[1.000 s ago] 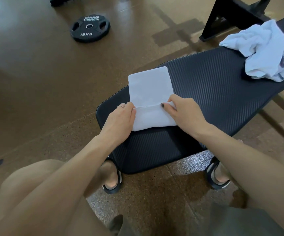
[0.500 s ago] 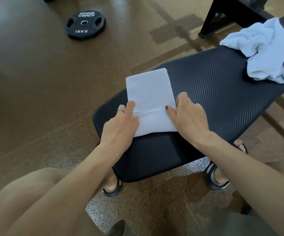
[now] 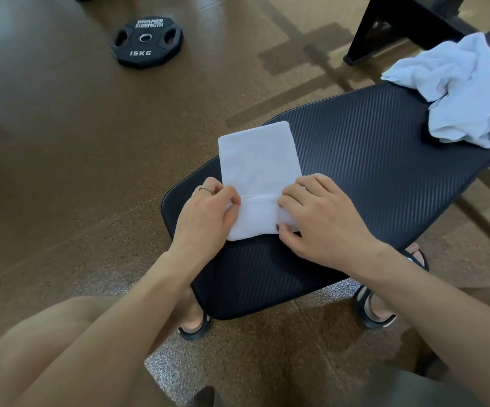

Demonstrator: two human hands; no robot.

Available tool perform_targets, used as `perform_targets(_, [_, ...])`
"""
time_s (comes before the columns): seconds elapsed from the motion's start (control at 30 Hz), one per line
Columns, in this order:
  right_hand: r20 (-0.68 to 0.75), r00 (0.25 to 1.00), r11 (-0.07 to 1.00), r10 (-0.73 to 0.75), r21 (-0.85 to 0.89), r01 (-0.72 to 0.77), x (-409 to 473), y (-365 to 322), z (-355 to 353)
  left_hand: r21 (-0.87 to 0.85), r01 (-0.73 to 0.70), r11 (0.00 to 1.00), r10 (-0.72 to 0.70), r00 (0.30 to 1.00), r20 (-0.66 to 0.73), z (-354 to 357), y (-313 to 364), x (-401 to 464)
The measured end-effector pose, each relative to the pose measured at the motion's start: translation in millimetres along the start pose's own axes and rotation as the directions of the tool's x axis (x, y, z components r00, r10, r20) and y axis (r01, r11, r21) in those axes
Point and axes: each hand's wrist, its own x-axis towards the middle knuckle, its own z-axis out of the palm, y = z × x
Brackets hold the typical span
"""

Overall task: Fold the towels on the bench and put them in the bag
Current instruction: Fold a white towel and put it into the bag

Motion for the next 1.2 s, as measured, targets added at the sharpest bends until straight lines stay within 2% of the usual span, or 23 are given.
perform_targets(0.07, [0.056, 0.998, 0.999, -0.022, -0.027, 0.023, -3.3, -0.7, -2.6, 0.018, -0.005, 1.000, 0.006, 1.000, -0.027, -1.6, -0.9, 2.5])
perform_targets(0.13, [0.101, 0.995, 0.998, -0.026, -0.062, 0.033, -4.6, -3.0, -0.8, 0.145, -0.107, 0.984, 0.113, 0.993, -0.032, -1.7, -0.1, 4.6])
perform_targets(0.2, [0.084, 0.996, 0.999, -0.016, -0.048, 0.020, -3.3, -0.4, 2.4, 0.245, -0.240, 0.939, 0.242, 0.970, 0.023, -0.4, 3.9, 4.7])
perform_targets(0.3, [0.021, 1.000, 0.999, 0.012, 0.049, -0.013, 1.2, 7.7, 2.1, 0.220, -0.350, 0.910, 0.330, 0.936, 0.123, -6.6, 7.5, 2.9])
perform_targets(0.47, [-0.048, 0.995, 0.970, 0.092, 0.229, -0.079, 7.7, 18.1, -0.8, -0.079, -0.165, 0.983, 0.179, 0.954, 0.242, -29.4, 1.1, 1.5])
perform_targets(0.6, [-0.065, 0.989, 0.925, 0.130, 0.368, -0.097, 7.5, 17.8, -7.6, 0.038, -0.198, 0.979, 0.179, 0.940, 0.289, -28.7, 5.1, -5.5])
perform_targets(0.67, [-0.012, 0.975, 0.840, 0.220, 0.511, -0.183, 6.6, 18.4, -13.4, -0.065, -0.122, 0.990, 0.135, 0.956, 0.260, -29.0, 3.2, -5.0])
perform_targets(0.77, [0.142, 0.920, 0.633, 0.365, 0.687, -0.357, 6.8, 26.5, -12.9, -0.289, 0.160, 0.944, -0.053, 0.937, 0.345, -32.2, 0.5, 0.9])
perform_targets(0.8, [0.189, 0.904, 0.585, 0.384, 0.708, -0.396, 7.1, 28.5, -11.1, -0.311, 0.224, 0.924, -0.096, 0.921, 0.376, -31.4, 0.0, 2.1])
perform_targets(0.87, [0.242, 0.890, 0.565, 0.386, 0.701, -0.436, 7.8, 28.9, -6.5, -0.302, 0.270, 0.914, -0.136, 0.907, 0.398, -28.7, 0.7, 3.2])
perform_targets(1.07, [0.247, 0.891, 0.562, 0.381, 0.704, -0.435, 7.9, 26.7, -0.3, -0.293, 0.261, 0.920, -0.125, 0.903, 0.410, -29.8, 5.0, 4.3])
perform_targets(1.2, [0.257, 0.882, 0.537, 0.394, 0.715, -0.448, 9.1, 26.2, 3.4, -0.290, 0.273, 0.917, -0.160, 0.919, 0.359, -26.8, 5.5, 3.2])
